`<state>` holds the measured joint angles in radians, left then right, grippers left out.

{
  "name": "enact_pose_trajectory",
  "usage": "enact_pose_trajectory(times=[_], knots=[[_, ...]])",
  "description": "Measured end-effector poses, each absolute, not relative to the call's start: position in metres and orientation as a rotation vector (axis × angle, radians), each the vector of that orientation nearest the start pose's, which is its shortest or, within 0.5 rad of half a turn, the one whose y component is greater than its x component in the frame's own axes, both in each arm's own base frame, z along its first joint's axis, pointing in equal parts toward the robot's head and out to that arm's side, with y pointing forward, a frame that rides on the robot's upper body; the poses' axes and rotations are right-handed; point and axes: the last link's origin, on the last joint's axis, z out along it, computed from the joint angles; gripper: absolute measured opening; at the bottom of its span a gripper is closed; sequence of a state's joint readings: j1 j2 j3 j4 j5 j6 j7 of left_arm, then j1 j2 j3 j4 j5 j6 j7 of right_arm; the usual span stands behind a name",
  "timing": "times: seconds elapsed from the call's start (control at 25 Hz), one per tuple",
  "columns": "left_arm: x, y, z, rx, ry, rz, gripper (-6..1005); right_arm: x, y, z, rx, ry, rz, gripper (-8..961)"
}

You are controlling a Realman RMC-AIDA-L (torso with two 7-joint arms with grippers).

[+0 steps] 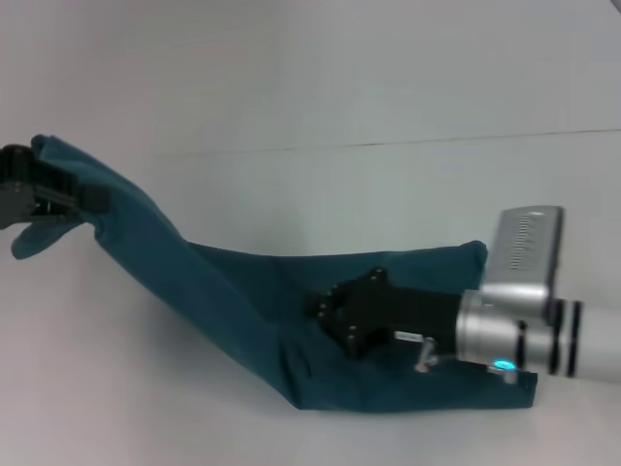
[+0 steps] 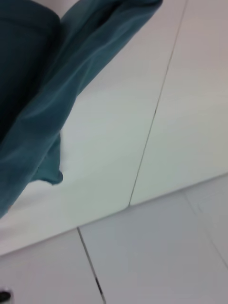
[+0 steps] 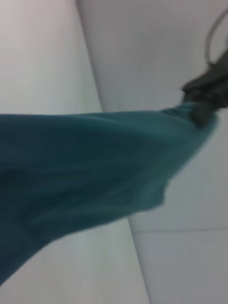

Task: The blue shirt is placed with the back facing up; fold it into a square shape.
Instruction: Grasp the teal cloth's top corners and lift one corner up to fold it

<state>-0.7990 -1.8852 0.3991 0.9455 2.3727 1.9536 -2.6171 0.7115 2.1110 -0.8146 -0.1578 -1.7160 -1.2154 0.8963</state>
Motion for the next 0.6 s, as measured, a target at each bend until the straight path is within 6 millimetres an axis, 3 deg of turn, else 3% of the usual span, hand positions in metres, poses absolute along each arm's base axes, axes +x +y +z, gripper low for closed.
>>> enact_pose_trajectory(times=[0.32,0.6], knots=[[-0.2,0.374,0.137,-2.469,-1.806,-0.499,100,0.202,0.355,-0.127,-2.745,0.349,0.603,-1],[-0.2,0.375,0.137,-2.468,-1.807,-0.501,101,0.186,0.352,-0.146,-2.84,0.298,0.506,-1]])
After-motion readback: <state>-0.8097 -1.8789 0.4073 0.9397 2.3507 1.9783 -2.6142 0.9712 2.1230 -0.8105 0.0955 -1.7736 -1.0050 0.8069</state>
